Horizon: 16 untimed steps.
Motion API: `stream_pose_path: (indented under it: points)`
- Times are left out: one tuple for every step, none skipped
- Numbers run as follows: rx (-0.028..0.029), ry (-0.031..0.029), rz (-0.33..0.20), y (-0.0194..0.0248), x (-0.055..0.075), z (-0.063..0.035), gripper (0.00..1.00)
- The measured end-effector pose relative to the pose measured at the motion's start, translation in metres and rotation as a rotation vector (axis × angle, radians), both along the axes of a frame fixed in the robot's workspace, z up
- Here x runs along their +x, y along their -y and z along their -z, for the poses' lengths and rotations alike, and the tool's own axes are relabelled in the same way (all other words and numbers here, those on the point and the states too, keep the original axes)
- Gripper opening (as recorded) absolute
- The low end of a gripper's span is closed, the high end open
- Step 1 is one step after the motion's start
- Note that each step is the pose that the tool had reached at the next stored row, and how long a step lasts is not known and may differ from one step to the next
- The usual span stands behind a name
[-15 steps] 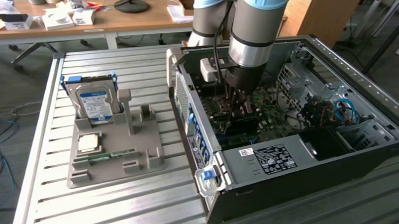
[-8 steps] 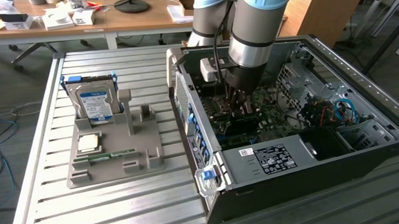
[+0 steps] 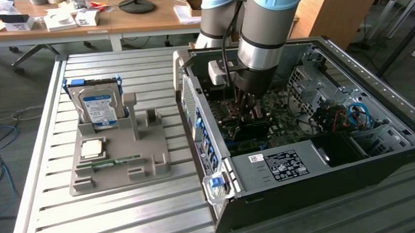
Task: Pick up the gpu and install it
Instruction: 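Press down on the gpu until it lock into place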
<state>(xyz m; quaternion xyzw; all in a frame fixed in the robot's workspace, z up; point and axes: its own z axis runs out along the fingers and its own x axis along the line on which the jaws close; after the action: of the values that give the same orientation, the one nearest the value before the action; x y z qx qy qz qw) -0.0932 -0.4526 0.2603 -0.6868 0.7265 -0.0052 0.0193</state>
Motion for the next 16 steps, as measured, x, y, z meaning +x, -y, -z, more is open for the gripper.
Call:
stream_pose_path:
  points:
    - [0.0000, 0.0000, 0.000, 0.0000, 0.0000, 0.0000, 0.11]
    - [0.0001, 0.0001, 0.000, 0.0000, 0.0000, 0.0001, 0.11]
    - [0.0002, 0.0001, 0.000, 0.0000, 0.0000, 0.0001, 0.11]
    - [0.0002, 0.0001, 0.000, 0.0000, 0.0000, 0.0001, 0.11]
    - [0.0002, 0.0001, 0.000, 0.0000, 0.0000, 0.0001, 0.11]
    - [0.0002, 0.0001, 0.000, 0.0000, 0.0000, 0.0001, 0.11]
    - [0.0002, 0.0001, 0.000, 0.0000, 0.0000, 0.0001, 0.11]
    - [0.0002, 0.0001, 0.000, 0.0000, 0.0000, 0.0001, 0.11]
    - [0.0002, 0.0002, 0.000, 0.0000, 0.0000, 0.0001, 0.11]
    - [0.0002, 0.0002, 0.000, 0.0000, 0.0000, 0.0001, 0.11]
    - [0.0004, 0.0002, 0.000, -0.0001, 0.0000, -0.0001, 0.11]
    - [0.0012, 0.0005, 0.000, -0.0001, 0.0000, -0.0006, 0.11]
    - [0.0020, 0.0008, 0.000, -0.0002, 0.0000, -0.0014, 0.11]
    - [0.0025, 0.0016, 0.000, -0.0003, 0.0001, -0.0024, 0.11]
    - [0.0010, 0.0006, 0.000, -0.0002, 0.0001, -0.0042, 0.11]
    - [0.0005, 0.0002, 0.000, -0.0001, 0.0000, -0.0057, 0.11]
